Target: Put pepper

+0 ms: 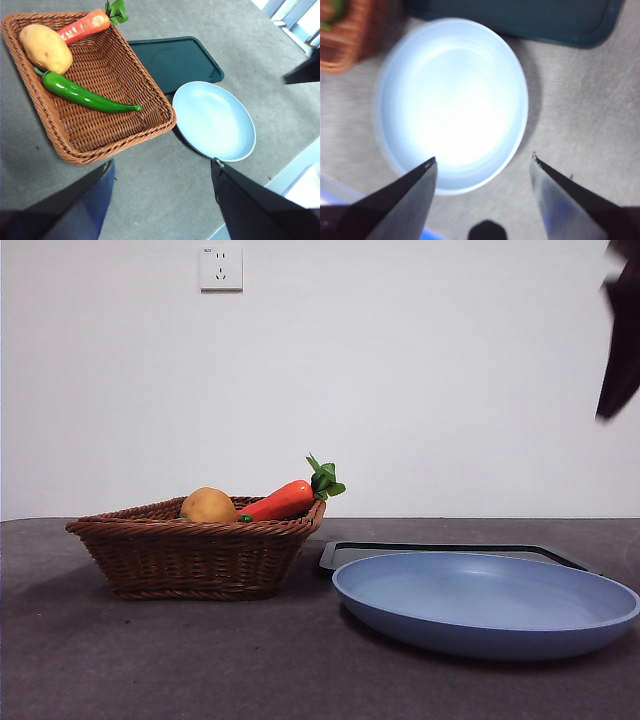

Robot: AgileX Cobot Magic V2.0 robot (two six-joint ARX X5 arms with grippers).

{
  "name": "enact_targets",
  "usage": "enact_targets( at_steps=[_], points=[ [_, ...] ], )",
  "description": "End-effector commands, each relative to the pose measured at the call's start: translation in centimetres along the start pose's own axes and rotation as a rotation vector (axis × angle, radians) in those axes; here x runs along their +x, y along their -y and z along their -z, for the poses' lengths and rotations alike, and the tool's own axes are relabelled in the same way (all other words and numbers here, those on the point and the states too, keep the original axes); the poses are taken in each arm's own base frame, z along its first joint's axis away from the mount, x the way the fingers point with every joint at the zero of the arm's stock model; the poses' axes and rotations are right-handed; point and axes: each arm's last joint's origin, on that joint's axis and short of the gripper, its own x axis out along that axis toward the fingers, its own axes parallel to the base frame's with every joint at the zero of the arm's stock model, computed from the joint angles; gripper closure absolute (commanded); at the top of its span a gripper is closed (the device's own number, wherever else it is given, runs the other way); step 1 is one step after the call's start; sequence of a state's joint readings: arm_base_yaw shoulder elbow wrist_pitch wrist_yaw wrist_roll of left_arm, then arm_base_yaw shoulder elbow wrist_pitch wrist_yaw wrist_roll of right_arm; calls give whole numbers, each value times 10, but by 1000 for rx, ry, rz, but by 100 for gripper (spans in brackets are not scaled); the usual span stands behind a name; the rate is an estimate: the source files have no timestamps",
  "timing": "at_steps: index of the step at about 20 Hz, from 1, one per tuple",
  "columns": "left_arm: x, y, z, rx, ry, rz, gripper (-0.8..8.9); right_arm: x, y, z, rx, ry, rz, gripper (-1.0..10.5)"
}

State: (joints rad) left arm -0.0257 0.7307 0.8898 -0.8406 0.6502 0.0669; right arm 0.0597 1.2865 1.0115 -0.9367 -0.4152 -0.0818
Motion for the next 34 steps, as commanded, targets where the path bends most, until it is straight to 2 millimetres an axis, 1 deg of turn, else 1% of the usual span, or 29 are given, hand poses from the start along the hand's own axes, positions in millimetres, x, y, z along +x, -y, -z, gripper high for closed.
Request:
enact_targets(
  at_steps=[1,4,6,8,11,13,19,24,26,30,32,34],
  points=[
    [-2,2,-4,17,16,7,475,23,9,-13,13,-49,25,623],
    [-2,2,-4,17,16,7,475,56,21,-20,35,-126,18,624],
    [-2,2,-4,18,16,7,475,74,26,-23,39,-163,23,653],
    [-2,2,-4,18,16,7,475,88,31,-24,40,-184,31,664],
    [-2,2,-4,17,15,6,475,97,33,-25,37,-198,29,664],
    [-2,2,-4,17,15,6,475,100,34,-25,39,-202,28,679],
    [-2,2,-4,17,16,6,475,109,38,-25,47,-222,26,799],
    [-2,1,-4,17,16,5,475,110,38,-26,45,-214,20,889],
    [-2,1,-4,8,15,5,474,110,38,-26,48,-214,20,946],
    [-1,0,-4,-9,12,-31,475,110,38,-26,56,-212,24,944],
    [0,0,-5,-25,11,-66,475,104,37,-26,55,-199,27,944],
    [3,1,-8,-36,24,-96,475,87,31,-28,52,-144,35,945]
  ],
)
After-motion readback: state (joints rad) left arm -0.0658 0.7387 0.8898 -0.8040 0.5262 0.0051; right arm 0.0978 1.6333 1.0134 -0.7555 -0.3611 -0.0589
